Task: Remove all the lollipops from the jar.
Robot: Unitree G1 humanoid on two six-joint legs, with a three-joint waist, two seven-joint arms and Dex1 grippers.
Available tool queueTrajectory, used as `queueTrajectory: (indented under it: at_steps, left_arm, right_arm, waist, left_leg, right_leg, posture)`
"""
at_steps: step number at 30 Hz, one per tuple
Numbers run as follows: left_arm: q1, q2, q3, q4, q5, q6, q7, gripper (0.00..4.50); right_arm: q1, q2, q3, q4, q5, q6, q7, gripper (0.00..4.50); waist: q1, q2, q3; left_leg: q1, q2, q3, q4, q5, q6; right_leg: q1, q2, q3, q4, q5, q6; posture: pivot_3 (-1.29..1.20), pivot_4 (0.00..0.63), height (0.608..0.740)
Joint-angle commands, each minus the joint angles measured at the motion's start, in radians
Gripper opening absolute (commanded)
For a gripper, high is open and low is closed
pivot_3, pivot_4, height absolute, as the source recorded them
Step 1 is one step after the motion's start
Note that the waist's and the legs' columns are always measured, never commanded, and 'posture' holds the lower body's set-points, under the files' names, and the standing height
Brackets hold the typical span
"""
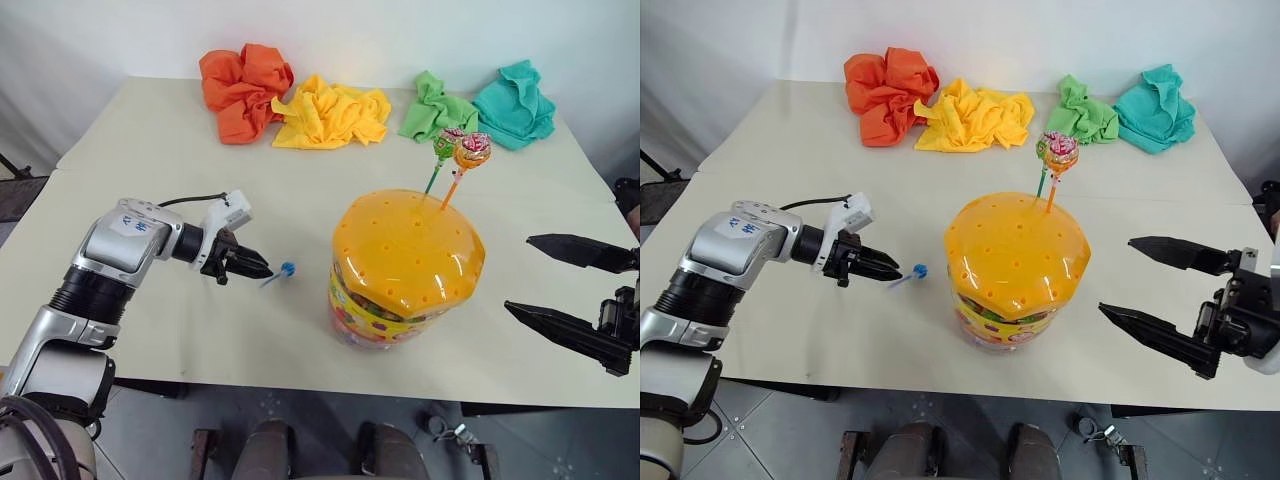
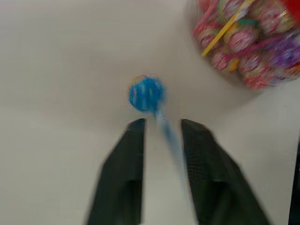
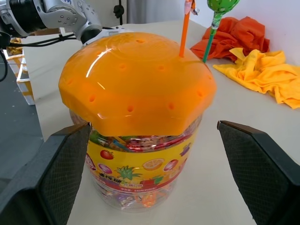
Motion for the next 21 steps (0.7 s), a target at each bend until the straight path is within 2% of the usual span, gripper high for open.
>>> queueTrajectory:
  at_steps: [1,6,7,12,15,19,21]
  left_arm:
    - [-0.031,0.017,0.012,0.006,0.013,0.002,-0.022,2.81]
    - [-0.048,0.026,0.075,0.006,-0.013,-0.036,-0.047,4.29]
    - [-0.056,0.025,0.095,0.011,-0.022,-0.051,-0.054,4.42]
    - [-0.118,-0.041,0.302,0.09,-0.148,-0.21,-0.111,4.42]
    - [-0.137,-0.078,0.376,0.133,-0.201,-0.297,-0.166,4.42]
    - [-0.126,-0.123,0.429,0.141,-0.24,-0.415,-0.23,4.42]
    - [-0.1,-0.138,0.449,0.134,-0.276,-0.456,-0.3,4.42]
  right_arm:
    - [-0.006,0.012,-0.029,-0.011,0.004,-0.018,-0.012,4.5]
    - [-0.02,0.004,-0.042,0.006,0.0,-0.018,-0.021,4.5]
    - [-0.022,0.0,-0.047,0.01,-0.002,-0.017,-0.021,4.5]
    - [-0.065,-0.061,-0.057,0.039,0.006,0.021,-0.048,4.5]
    - [-0.133,-0.112,-0.028,0.064,0.039,0.05,-0.093,4.5]
    - [-0.254,-0.169,0.069,0.096,0.064,0.08,-0.181,4.5]
    - [-0.353,-0.195,0.16,0.113,0.098,0.096,-0.251,4.5]
  waist:
    - [0.0,0.0,0.0]
    - [0.0,0.0,0.0]
    - [0.0,0.0,0.0]
    - [0.0,0.0,0.0]
    - [-0.003,0.0,0.0]
    - [-0.009,0.0,0.0]
    - [-0.015,0.0,0.0]
  left_leg:
    - [0.0,0.0,0.0,0.0,0.0,0.0]
    - [0.0,0.0,0.0,0.0,0.0,0.0]
    - [0.0,0.0,0.0,0.0,0.0,0.0]
    - [0.0,0.0,0.0,0.0,0.0,0.0]
    - [0.0,0.0,0.0,0.001,0.0,0.0]
    - [0.001,0.0,0.001,0.0,0.0,0.0]
    - [0.0,0.0,0.0,0.001,0.0,0.0]
  right_leg:
    - [0.0,0.0,0.0,0.0,0.0,0.0]
    - [0.0,0.0,0.0,0.0,0.0,0.0]
    - [0.0,0.0,0.0,0.0,0.0,0.0]
    - [0.0,0.0,0.0,0.0,0.0,0.0]
    - [0.0,0.0,0.0,0.001,0.0,0.0]
    - [0.0,0.0,0.0,0.001,0.0,0.0]
    - [0.0,0.0,-0.001,0.001,0.0,0.0]
  posture:
    - [0.0,0.15,0.74]
    - [0.0,0.15,0.74]
    - [0.0,0.15,0.74]
    - [0.0,0.15,0.74]
    - [0.0,0.15,0.74]
    - [0.0,0.15,0.74]
    - [0.0,0.15,0.74]
